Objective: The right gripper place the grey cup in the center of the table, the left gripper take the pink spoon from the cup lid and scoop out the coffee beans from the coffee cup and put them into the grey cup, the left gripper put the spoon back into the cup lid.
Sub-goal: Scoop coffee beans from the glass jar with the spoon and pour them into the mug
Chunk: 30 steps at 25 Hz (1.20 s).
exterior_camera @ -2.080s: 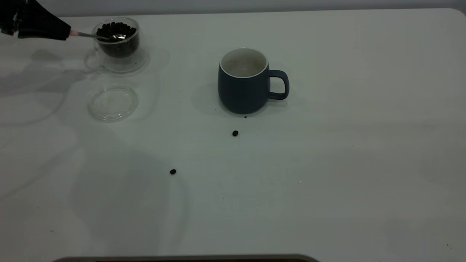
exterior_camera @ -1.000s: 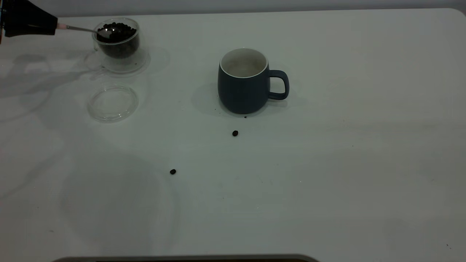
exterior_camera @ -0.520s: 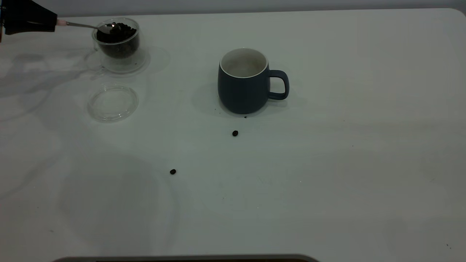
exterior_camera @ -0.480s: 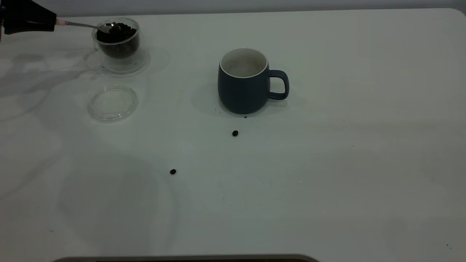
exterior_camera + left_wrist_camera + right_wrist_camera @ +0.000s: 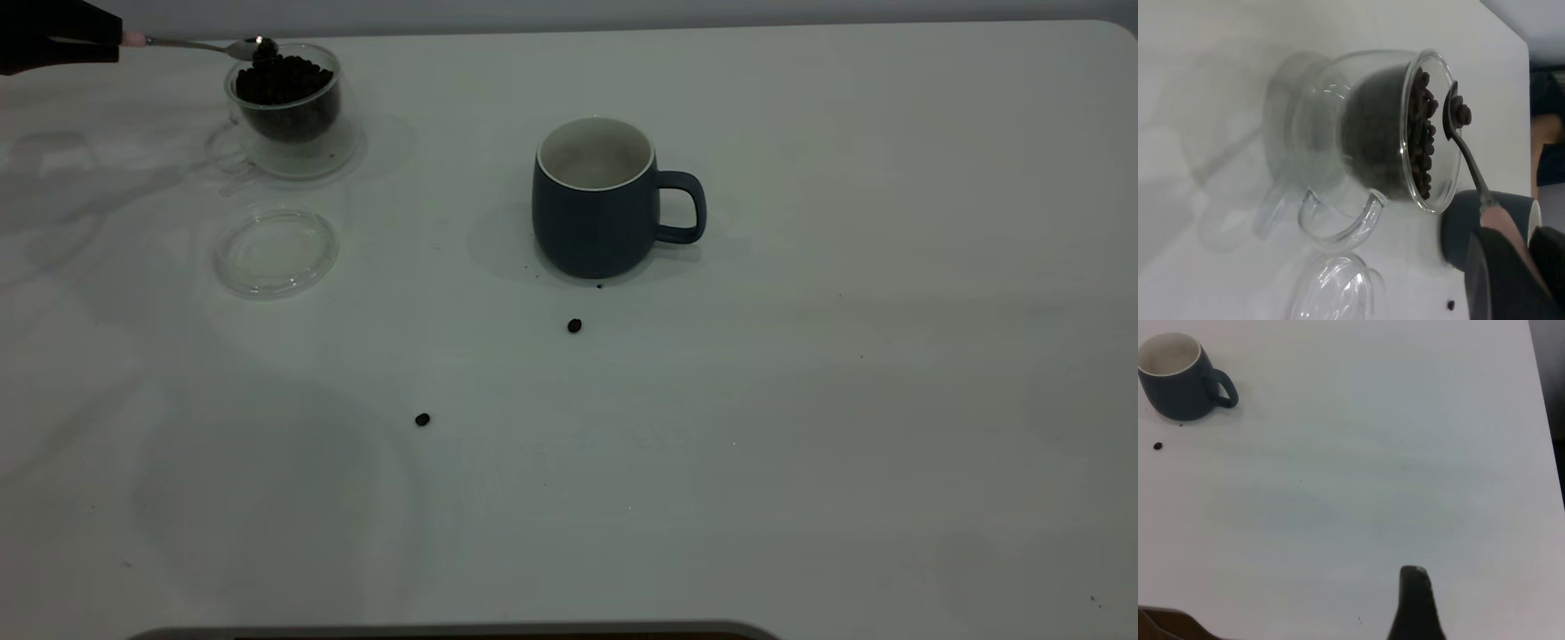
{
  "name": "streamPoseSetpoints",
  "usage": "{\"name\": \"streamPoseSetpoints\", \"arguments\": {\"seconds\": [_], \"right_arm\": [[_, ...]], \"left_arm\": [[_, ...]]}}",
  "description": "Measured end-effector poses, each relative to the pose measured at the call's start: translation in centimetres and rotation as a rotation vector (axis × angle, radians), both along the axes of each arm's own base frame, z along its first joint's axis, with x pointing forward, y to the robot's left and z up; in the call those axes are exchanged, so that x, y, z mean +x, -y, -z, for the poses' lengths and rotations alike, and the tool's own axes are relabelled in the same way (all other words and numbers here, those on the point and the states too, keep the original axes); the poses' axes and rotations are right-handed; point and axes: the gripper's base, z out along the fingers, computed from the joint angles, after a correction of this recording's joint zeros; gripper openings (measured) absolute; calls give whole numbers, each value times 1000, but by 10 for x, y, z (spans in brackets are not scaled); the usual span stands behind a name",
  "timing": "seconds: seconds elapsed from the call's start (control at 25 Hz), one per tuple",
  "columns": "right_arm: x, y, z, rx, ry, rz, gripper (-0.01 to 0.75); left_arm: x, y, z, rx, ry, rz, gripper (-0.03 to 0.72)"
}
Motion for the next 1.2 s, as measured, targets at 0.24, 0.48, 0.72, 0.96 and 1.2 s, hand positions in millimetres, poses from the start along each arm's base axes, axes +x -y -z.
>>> {"name": "streamPoseSetpoints", "arguments": {"seconds": [0.24, 0.48, 0.72, 0.96, 1.2], "right_arm": [[0, 0, 0, 0, 0, 0, 590], [0, 0, 0, -1, 0, -1, 590], [0, 0, 0, -1, 0, -1, 590], [0, 0, 0, 0, 0, 0, 590], [0, 0, 0, 0, 0, 0, 590]], "left_arm": [[5, 14, -3, -34, -15, -3, 117], [11, 43, -4, -54, -42, 34, 117], [17, 78, -6, -79, -48, 84, 117], [20, 114, -6, -78, -54, 154, 117], [20, 143, -6, -77, -57, 213, 117]]}}
